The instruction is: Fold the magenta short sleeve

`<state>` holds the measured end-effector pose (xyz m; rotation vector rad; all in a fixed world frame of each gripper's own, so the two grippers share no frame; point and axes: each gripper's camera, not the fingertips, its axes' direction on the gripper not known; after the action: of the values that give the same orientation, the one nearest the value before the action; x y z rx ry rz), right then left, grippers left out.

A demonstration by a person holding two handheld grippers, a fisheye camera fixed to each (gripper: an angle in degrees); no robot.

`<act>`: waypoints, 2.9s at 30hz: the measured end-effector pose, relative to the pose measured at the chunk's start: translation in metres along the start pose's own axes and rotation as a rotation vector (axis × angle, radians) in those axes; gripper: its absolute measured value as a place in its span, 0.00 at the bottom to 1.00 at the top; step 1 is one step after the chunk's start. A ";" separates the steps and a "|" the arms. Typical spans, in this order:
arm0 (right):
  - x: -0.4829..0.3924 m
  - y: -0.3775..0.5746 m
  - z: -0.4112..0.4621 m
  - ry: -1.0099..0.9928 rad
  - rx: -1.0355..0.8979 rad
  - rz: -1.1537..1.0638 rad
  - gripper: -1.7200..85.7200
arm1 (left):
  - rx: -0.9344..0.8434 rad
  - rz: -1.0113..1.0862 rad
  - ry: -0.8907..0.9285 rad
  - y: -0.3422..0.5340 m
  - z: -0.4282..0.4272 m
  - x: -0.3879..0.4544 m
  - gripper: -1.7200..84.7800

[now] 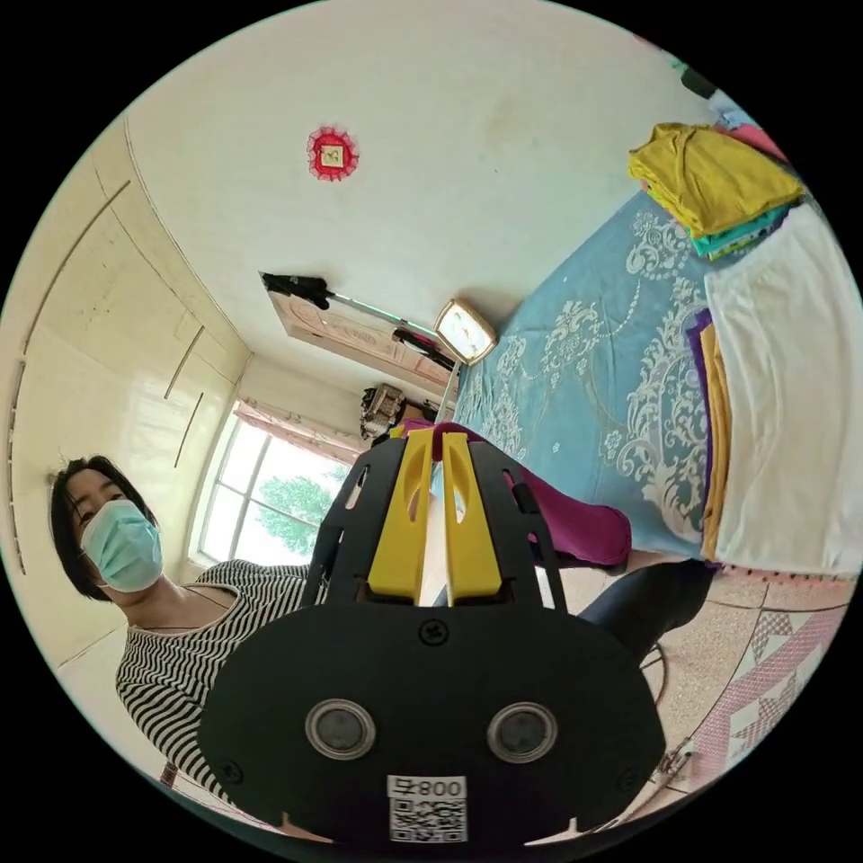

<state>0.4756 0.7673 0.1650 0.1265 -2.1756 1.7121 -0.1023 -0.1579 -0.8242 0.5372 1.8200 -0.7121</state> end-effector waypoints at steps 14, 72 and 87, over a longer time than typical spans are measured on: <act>-0.051 -0.091 -0.220 0.409 0.134 -0.033 0.04 | -0.252 0.112 -0.044 -0.052 0.331 -0.080 0.05; -0.038 -0.063 -0.148 1.348 -0.169 0.076 0.02 | -0.734 0.345 -0.555 0.084 0.671 -0.351 0.02; -0.076 -0.081 -0.128 1.128 0.049 0.061 0.02 | -0.743 0.575 -0.877 0.092 0.616 -0.358 0.02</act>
<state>0.5991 0.8564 0.2392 -0.7215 -1.2796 1.3259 0.4933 -0.5277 -0.6690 0.1646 0.9060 0.1563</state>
